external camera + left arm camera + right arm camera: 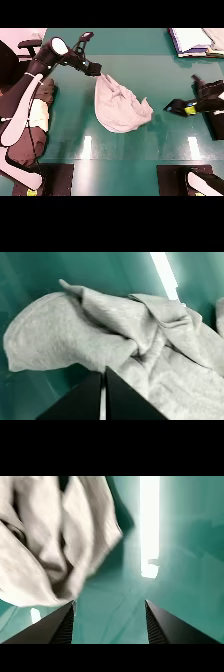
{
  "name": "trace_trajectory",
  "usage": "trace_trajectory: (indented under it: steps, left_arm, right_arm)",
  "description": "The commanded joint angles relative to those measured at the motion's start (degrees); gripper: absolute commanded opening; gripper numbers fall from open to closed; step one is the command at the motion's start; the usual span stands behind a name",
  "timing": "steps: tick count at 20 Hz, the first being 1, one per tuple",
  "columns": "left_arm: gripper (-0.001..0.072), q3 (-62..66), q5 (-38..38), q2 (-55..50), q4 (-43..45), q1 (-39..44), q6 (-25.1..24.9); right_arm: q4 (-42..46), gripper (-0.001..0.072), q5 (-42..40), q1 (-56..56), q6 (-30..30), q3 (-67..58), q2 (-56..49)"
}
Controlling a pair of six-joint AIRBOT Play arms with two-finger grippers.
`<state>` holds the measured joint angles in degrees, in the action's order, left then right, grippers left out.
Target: Fold the shirts.
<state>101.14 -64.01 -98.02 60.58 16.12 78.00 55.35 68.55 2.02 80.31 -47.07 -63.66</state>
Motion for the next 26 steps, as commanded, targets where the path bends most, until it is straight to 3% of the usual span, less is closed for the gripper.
trace_trajectory:
  steps: [1,4,12,13,14,15,16,20,26]
  left_arm:
    - [0.0021,0.4,-2.4,1.0,0.9,-1.1,0.0]
    - [0.0020,0.4,-2.7,1.0,1.3,-1.2,-0.1]
    - [0.0021,0.4,-2.6,1.0,1.8,-1.2,-0.1]
    - [0.0021,0.4,-2.9,1.0,1.9,-1.2,-0.1]
    - [0.0021,0.4,-3.3,1.0,1.9,-1.2,-0.1]
    - [0.0021,0.4,-3.7,1.0,1.9,-1.2,-0.1]
    - [0.0021,0.4,-3.8,1.0,2.0,-1.2,0.0]
    - [0.0020,1.4,-3.3,5.4,4.7,-1.2,0.0]
    - [0.0020,9.4,-0.8,27.1,14.1,-1.2,0.0]
  right_arm:
    - [-3.3,0.0490,-9.5,6.6,-0.4,2.7,-7.7]
    - [-3.4,0.0490,-11.8,11.9,-0.4,-3.7,-14.4]
    - [-3.3,0.0434,-5.5,14.7,-0.2,-14.8,-22.3]
    - [-3.2,0.0348,-5.4,14.7,-0.2,-14.8,-23.3]
    - [-3.2,0.0192,-5.4,14.7,-0.3,-14.8,-23.9]
    - [-3.3,0.0084,-5.7,14.7,-0.5,-14.8,-24.1]
    - [-3.2,0.0012,-6.1,14.7,-1.4,-14.8,-23.8]
    - [-3.1,0.0010,-7.0,11.8,-1.5,-15.7,-15.5]
    - [-3.1,0.0010,-5.0,1.4,-1.5,-33.2,7.2]
